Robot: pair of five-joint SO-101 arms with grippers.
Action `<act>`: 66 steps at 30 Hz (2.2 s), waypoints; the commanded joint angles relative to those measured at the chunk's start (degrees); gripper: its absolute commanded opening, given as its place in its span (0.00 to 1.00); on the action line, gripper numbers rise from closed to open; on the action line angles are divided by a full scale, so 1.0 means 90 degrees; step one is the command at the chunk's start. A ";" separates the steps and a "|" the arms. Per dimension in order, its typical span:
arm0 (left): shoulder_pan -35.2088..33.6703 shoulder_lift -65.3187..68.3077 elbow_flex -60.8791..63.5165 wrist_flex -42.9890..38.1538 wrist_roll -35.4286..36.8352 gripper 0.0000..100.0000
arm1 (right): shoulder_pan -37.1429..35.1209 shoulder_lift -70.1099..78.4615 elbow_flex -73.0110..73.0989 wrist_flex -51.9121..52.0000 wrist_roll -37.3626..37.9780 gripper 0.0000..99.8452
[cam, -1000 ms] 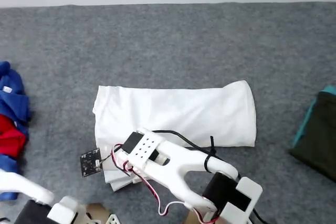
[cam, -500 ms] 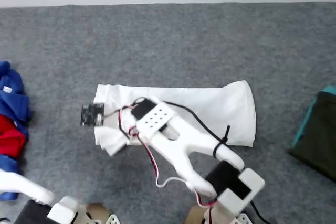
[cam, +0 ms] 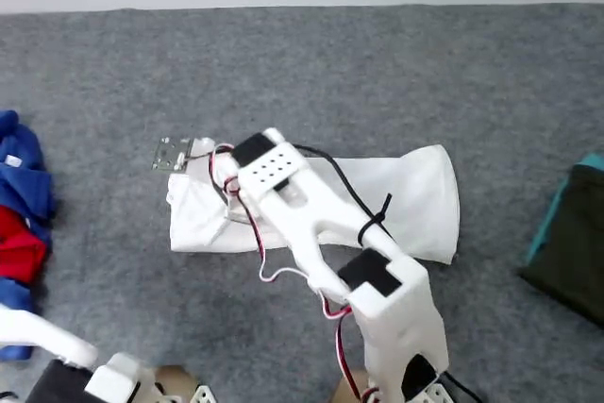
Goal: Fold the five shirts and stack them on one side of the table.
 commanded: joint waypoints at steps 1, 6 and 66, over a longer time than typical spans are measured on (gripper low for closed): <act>0.0029 -0.0274 -0.0034 -0.0117 -0.0078 0.02 | 0.0337 0.0034 -0.0635 0.0073 -0.0371 0.14; 0.0010 -0.0274 -0.0034 -0.0117 -0.0078 0.02 | 0.0708 0.0454 -0.1055 -0.0073 -0.0430 0.16; 0.0791 -0.2940 -0.0230 0.2139 -0.1143 0.03 | 0.5182 0.1998 -0.2452 0.2427 -0.3116 0.02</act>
